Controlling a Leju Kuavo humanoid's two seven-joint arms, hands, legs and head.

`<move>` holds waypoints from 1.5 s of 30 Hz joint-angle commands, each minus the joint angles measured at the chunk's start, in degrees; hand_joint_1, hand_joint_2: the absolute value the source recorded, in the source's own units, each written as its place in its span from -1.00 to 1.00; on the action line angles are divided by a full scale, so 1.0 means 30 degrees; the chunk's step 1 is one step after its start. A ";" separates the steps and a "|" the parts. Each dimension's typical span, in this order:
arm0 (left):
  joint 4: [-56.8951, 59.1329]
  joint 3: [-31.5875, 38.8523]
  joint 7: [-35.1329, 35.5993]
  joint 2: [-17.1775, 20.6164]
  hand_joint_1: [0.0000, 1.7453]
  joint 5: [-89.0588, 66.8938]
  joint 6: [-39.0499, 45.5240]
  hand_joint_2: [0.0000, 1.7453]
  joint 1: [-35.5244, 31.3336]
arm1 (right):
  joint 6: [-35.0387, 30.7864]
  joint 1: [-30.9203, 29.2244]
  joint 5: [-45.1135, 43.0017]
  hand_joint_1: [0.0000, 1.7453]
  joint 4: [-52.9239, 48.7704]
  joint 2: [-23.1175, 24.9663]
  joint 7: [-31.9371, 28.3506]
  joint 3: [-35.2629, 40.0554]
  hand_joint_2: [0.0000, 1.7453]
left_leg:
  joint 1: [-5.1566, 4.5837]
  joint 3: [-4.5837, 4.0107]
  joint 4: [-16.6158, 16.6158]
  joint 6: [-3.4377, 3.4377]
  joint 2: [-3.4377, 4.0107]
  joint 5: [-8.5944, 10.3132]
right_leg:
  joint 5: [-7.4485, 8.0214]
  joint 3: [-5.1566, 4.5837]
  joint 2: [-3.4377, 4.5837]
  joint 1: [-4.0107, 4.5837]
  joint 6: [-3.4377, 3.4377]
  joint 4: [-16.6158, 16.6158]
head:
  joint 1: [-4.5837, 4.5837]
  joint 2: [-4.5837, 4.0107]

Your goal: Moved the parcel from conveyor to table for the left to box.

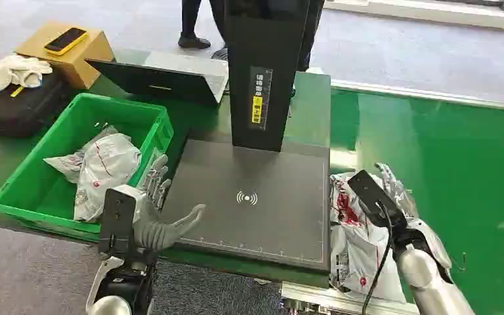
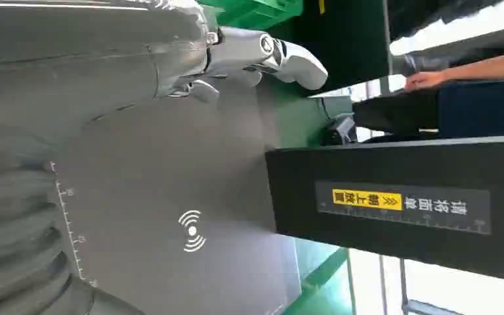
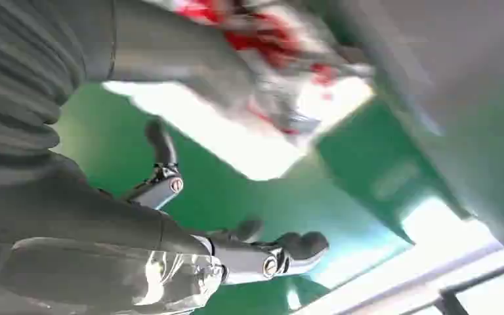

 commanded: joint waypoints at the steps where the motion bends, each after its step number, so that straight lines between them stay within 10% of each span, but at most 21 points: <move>1: 0.0528 0.0315 0.0336 0.0532 -1.00 0.0084 -0.0876 1.00 -0.0544 | 0.6580 0.2145 0.0330 -1.00 -0.0878 -0.5408 0.1102 0.3322 1.00 | 0.0001 0.0004 -0.0014 -0.0035 -0.0067 0.0008 | -0.0011 0.0027 -0.0073 -0.0003 -0.0008 -0.0020 | 0.0000 0.0007; 19: 0.0721 0.0170 0.0364 0.0546 -1.00 -0.0104 -0.1105 1.00 -0.0827 | 0.7737 -0.2915 -0.0363 -1.00 0.1978 -0.6290 0.0539 0.8847 1.00 | -0.0023 0.0000 -0.0038 -0.0058 0.0079 0.0004 | 0.0021 -0.0026 0.0072 -0.0020 -0.0015 -0.0002 | 0.0000 0.0007; 45: 0.1787 -0.0880 0.0366 0.0672 -1.00 0.0184 -0.1678 1.00 -0.1738 | 0.7251 0.0999 -0.1267 -1.00 0.4521 -0.5541 0.0315 1.0384 1.00 | 0.0010 0.0084 -0.0111 -0.0078 -0.0038 0.0037 | 0.0033 0.0091 -0.0051 0.0009 -0.0028 -0.0125 | 0.0007 0.0007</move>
